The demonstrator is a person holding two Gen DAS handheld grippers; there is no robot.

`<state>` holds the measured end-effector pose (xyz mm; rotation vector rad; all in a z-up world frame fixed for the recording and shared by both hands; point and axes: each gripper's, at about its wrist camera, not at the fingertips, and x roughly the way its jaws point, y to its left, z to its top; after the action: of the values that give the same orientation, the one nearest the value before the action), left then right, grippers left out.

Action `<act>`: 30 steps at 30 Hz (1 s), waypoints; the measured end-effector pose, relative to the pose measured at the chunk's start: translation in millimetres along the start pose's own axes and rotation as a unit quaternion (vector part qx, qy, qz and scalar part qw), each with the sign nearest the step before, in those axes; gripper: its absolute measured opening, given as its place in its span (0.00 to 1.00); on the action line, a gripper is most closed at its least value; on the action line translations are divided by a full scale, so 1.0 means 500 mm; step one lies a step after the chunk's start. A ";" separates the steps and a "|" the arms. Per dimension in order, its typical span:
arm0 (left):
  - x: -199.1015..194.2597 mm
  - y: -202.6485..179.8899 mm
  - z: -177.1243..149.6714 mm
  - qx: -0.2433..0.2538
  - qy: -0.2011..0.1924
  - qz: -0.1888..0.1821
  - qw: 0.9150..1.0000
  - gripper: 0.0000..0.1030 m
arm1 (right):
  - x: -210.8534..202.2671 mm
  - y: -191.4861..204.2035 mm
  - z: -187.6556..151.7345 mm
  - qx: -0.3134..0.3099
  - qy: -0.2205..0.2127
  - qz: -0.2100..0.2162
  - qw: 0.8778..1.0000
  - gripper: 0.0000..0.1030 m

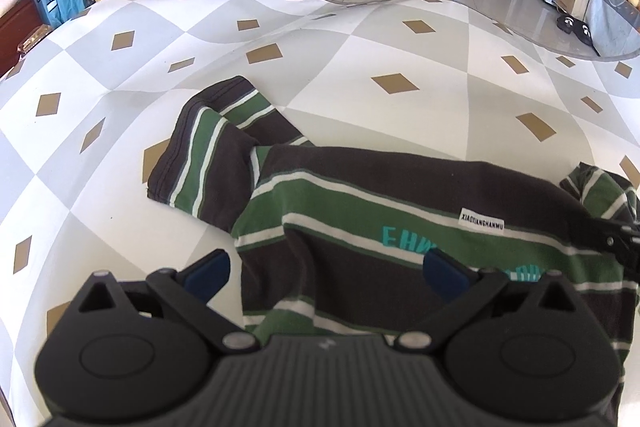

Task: Fold clothes
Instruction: 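Grasp the shirt side edge with the right gripper, then lift the held side and fold it over the shirt body with the right gripper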

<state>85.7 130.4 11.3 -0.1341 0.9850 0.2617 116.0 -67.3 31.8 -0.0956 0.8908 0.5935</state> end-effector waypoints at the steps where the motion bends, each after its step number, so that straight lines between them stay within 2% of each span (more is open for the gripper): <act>1: -0.003 0.003 0.003 -0.005 -0.004 0.000 1.000 1.00 | -0.002 0.011 -0.006 -0.011 0.003 0.009 1.000 0.04; 8: -0.019 0.016 0.008 -0.028 -0.031 -0.009 0.999 1.00 | 0.001 0.080 -0.069 -0.068 0.048 0.042 0.996 0.04; 12: -0.027 0.004 0.004 -0.014 -0.054 -0.020 0.998 1.00 | 0.016 0.106 -0.107 -0.092 0.076 0.042 0.992 0.04; 14: -0.023 -0.003 0.001 -0.009 -0.054 -0.028 0.998 1.00 | 0.022 0.116 -0.121 -0.102 0.084 0.041 0.990 0.04; 17: 0.007 -0.012 -0.011 0.002 -0.022 -0.028 0.999 1.00 | 0.015 0.111 -0.117 -0.100 0.081 0.041 0.991 0.06; 19: 0.033 -0.018 -0.024 0.016 0.004 -0.003 1.000 1.00 | 0.002 0.101 -0.108 -0.088 0.076 0.045 0.992 0.06; 21: 0.054 -0.015 -0.038 0.018 0.020 0.012 1.000 1.00 | -0.016 0.093 -0.096 -0.085 0.063 0.049 0.993 0.12; 23: 0.056 -0.009 -0.044 0.009 0.022 0.005 1.000 1.00 | -0.035 0.084 -0.086 -0.080 0.045 0.051 0.994 0.22; 25: 0.055 -0.007 -0.045 0.008 0.024 0.004 1.000 1.00 | -0.052 0.072 -0.075 -0.068 0.024 0.051 0.996 0.24; 27: 0.055 -0.007 -0.047 0.009 0.023 0.005 1.000 1.00 | -0.059 0.060 -0.068 -0.054 0.009 0.041 0.998 0.33; 30: 0.054 -0.007 -0.046 0.006 0.025 0.005 1.000 1.00 | -0.044 0.052 -0.067 -0.041 0.015 0.015 0.999 0.35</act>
<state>82.2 126.0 -24.1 -0.1253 1.0370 0.2637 68.3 -65.9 31.4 -0.1648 0.8977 0.6574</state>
